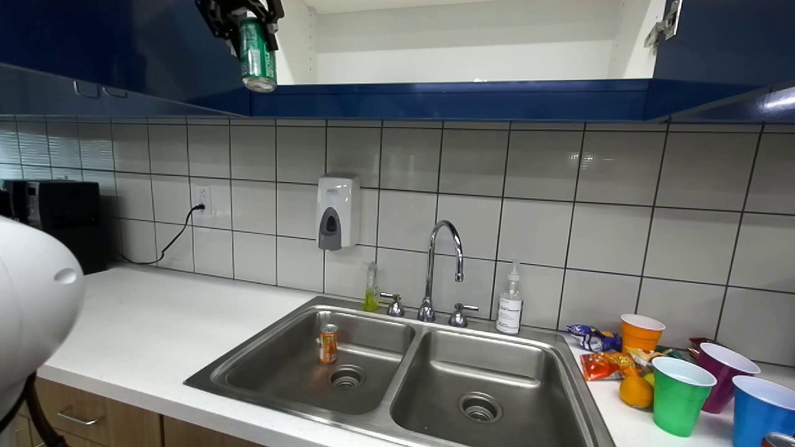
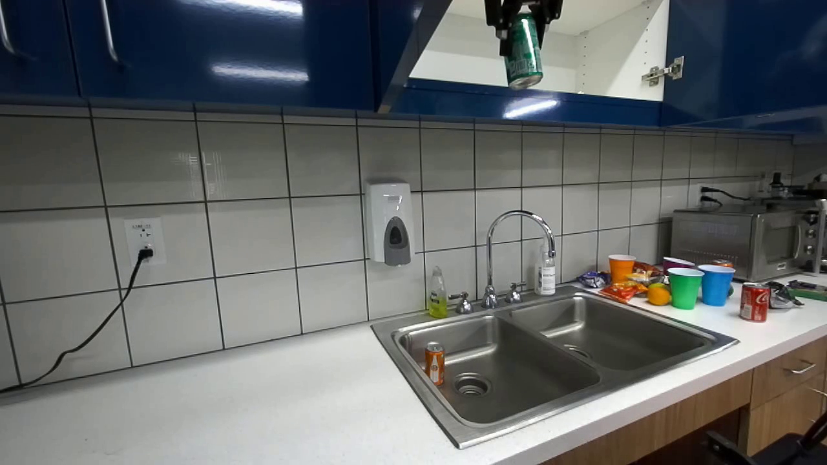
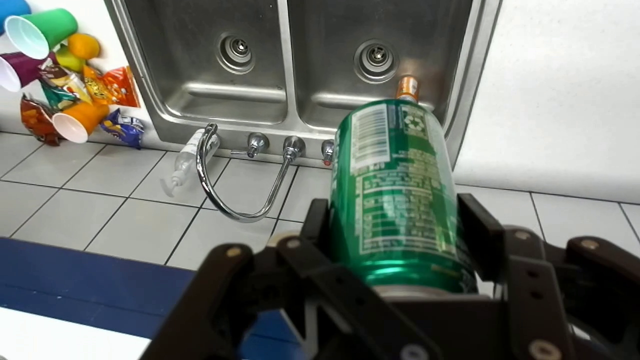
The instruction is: Move the green soda can to the open cabinet
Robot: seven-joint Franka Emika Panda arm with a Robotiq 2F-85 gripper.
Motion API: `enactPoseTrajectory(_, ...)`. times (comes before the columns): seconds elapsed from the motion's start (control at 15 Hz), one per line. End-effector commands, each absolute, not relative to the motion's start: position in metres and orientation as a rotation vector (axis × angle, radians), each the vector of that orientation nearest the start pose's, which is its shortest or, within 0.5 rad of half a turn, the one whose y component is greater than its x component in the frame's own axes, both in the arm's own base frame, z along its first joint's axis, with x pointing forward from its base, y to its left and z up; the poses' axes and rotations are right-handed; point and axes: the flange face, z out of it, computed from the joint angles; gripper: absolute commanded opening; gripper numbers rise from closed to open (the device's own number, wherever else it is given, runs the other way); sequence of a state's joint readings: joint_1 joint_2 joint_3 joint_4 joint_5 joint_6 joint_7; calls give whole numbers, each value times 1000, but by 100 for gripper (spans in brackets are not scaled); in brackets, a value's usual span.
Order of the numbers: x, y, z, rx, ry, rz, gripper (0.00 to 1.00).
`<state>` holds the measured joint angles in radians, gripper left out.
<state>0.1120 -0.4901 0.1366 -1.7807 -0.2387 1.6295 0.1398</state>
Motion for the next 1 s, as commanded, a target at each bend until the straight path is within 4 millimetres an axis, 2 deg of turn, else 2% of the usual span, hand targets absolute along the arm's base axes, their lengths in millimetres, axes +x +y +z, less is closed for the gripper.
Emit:
enactPoseTrajectory(0.0,380,92,784,-3338,-87,-648,40)
enactPoseTrajectory(0.6,389,84,811,-3341,-63,-656,40)
enactPoseTrajectory(0.67,386,86,798,-3310,-70,-653,40)
enactPoseTrajectory(0.73,387,86,798,-3309,-70,-652,65)
enactPoseTrajectory(0.93,389,86,794,-3313,-72,-635,65)
